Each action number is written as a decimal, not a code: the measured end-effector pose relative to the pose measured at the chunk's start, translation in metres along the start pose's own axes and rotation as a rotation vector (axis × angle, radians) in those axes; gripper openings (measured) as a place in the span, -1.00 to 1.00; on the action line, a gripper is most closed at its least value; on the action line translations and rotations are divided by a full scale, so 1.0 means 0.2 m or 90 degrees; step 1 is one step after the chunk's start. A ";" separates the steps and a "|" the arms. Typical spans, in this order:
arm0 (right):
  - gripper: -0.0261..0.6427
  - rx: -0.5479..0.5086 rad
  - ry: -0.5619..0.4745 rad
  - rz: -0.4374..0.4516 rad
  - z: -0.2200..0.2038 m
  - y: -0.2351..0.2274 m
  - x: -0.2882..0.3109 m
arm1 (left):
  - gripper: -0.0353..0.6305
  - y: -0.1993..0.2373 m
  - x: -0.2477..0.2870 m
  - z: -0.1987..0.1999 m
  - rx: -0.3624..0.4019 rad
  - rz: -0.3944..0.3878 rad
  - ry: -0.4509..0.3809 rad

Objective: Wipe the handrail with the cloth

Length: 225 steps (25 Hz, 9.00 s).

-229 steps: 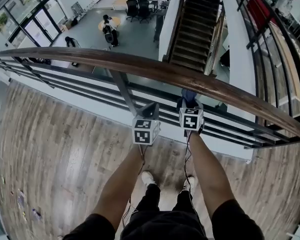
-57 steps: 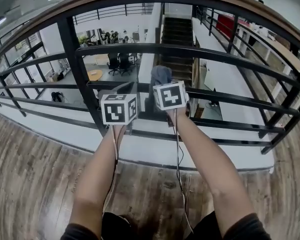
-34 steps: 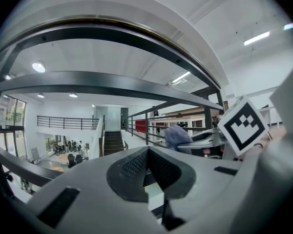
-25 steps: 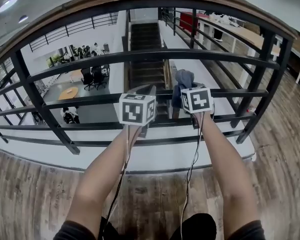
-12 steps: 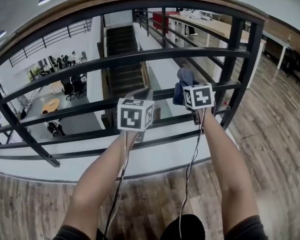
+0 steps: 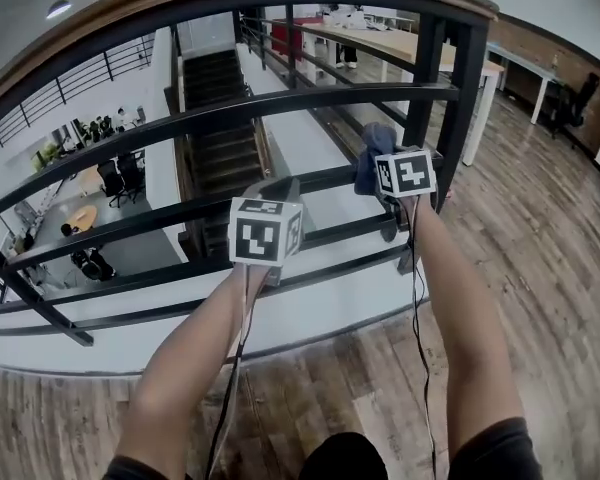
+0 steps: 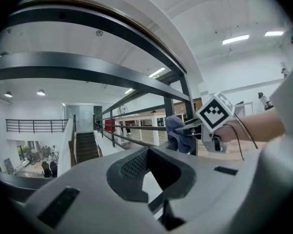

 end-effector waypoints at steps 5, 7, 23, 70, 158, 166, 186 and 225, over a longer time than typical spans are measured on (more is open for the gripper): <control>-0.58 -0.003 0.013 -0.031 -0.05 -0.20 0.01 | -0.90 -0.09 0.08 -0.01 -0.017 -0.012 -0.008; -0.58 -0.006 0.017 -0.048 -0.07 -0.28 0.02 | -0.90 -0.13 0.10 -0.02 -0.010 -0.017 -0.007; -0.58 -0.028 -0.032 -0.159 -0.01 -0.37 -0.05 | -0.90 0.01 -0.07 -0.05 -0.027 0.013 -0.013; -0.58 0.013 -0.036 0.485 -0.68 4.52 0.20 | -0.90 2.43 -2.27 -1.79 -0.074 0.469 -0.036; -0.58 0.019 0.037 0.060 -1.78 0.04 0.56 | -0.90 -0.31 0.71 -1.63 -0.085 0.018 0.039; -0.58 -0.041 0.025 0.012 -1.85 -0.34 0.56 | -0.90 -0.54 0.88 -1.66 -0.074 -0.008 0.053; -0.58 0.023 -0.002 -0.105 -1.92 -0.75 0.47 | -0.90 -0.55 0.78 -1.60 -0.068 0.009 0.029; -0.58 0.074 -0.198 0.386 -1.28 3.67 0.09 | -0.90 1.93 -1.63 -2.03 -0.080 0.333 -0.043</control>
Point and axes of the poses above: the fingertips, and each gripper's own axes: x forward along the fingers, y to its left, z out of its top, the point moved 1 cm from there along -x, backward along the fingers, and after that the axes turned 10 degrees about -y, right-handed, at the moved point
